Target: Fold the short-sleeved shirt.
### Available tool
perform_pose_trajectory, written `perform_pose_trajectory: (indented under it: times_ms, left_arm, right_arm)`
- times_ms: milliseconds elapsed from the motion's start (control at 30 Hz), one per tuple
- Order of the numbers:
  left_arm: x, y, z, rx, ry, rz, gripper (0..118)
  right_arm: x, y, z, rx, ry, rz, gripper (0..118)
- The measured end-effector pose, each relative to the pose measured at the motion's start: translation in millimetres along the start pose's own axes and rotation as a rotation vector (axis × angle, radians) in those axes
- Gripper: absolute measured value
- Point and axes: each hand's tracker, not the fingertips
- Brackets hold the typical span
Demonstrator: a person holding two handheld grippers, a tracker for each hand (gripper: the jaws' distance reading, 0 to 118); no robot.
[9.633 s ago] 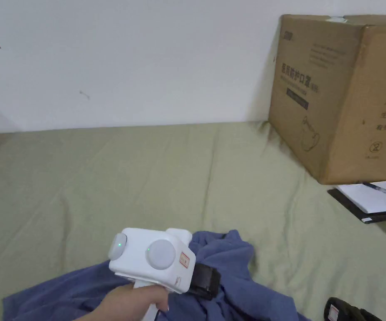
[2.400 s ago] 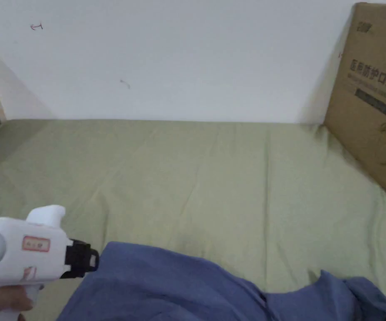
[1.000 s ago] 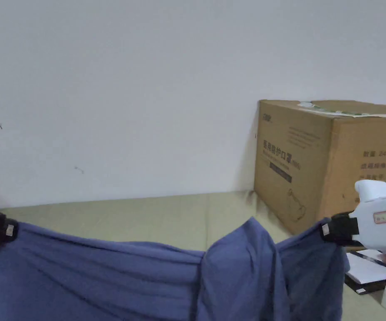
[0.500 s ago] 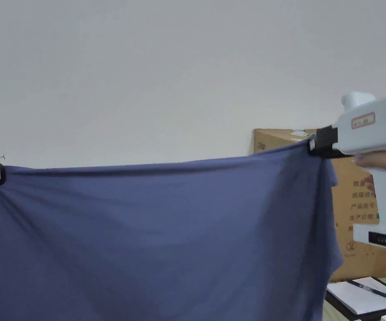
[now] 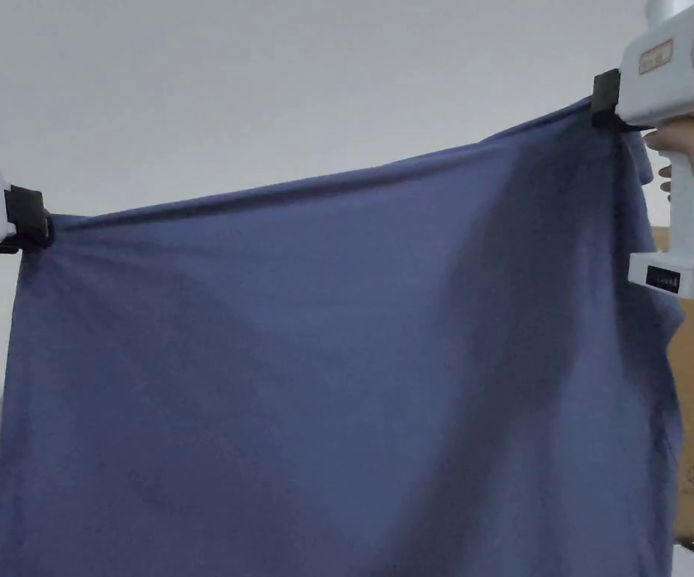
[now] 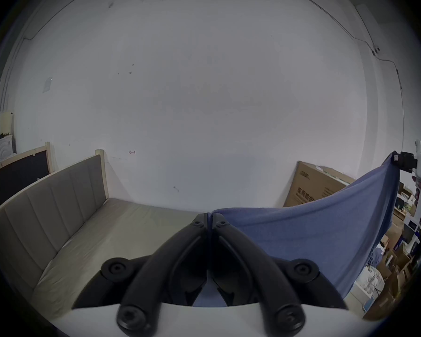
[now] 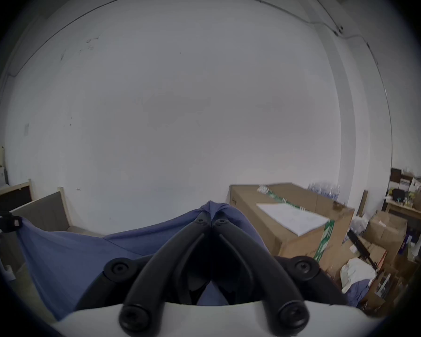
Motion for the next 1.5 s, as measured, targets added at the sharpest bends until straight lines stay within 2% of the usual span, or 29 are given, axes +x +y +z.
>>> perform_pose_trajectory:
  times_ms: [167,267,433,533,633,700,833,900,967,1033,1067,1133,1233,1333,1500]
  left_arm:
    - [-7,12,-41,0.118,0.045,-0.034,1]
    - [-9,7,-45,0.196,0.068,-0.002,1]
    - [-17,-30,-68,0.206,0.108,-0.006,1]
    - [-26,-83,-92,0.046,0.108,-0.004,1]
    - [-43,-161,-103,-0.12,0.067,0.068,1]
    - [-58,-218,-107,-0.252,0.088,0.079,1]
    - [-83,-334,-67,-0.517,0.055,0.091,1]
    - [-90,-377,-34,-0.597,0.033,0.065,1]
    - [-87,-407,19,-0.641,0.005,0.058,1]
    - [-95,-424,61,-0.64,-0.006,0.053,1]
    - [-104,-432,78,-0.636,-0.011,0.04,1]
    - [-116,-438,115,-0.623,-0.003,0.075,1]
    - [-111,-442,165,-0.586,-0.016,-0.039,1]
    - [-102,-454,196,-0.613,-0.078,-0.178,1]
    - [-81,-466,222,-0.626,-0.081,-0.222,1]
  right_arm:
    - [-19,0,-16,0.126,-0.042,0.044,0]
    - [-30,-11,-24,0.169,-0.061,0.048,0]
    - [-49,-73,-39,0.213,-0.074,0.047,0]
    - [-55,-142,-65,0.057,-0.027,-0.031,0]
    - [-52,-236,-76,-0.227,0.056,-0.097,0]
    - [-48,-303,-64,-0.407,0.115,-0.124,0]
    - [-30,-437,5,-0.737,0.195,-0.071,0]
    - [-17,-485,48,-0.855,0.242,-0.053,0]
    - [0,-517,95,-0.946,0.299,-0.068,0]
    - [16,-524,149,-0.946,0.284,-0.08,0]
    - [27,-526,169,-0.966,0.306,-0.122,0]
    - [47,-528,208,-0.966,0.299,-0.129,0]
    - [68,-522,256,-0.989,0.3,-0.123,0]
    - [72,-514,279,-0.979,0.317,-0.061,0]
    - [79,-525,289,-1.024,0.275,-0.072,0]
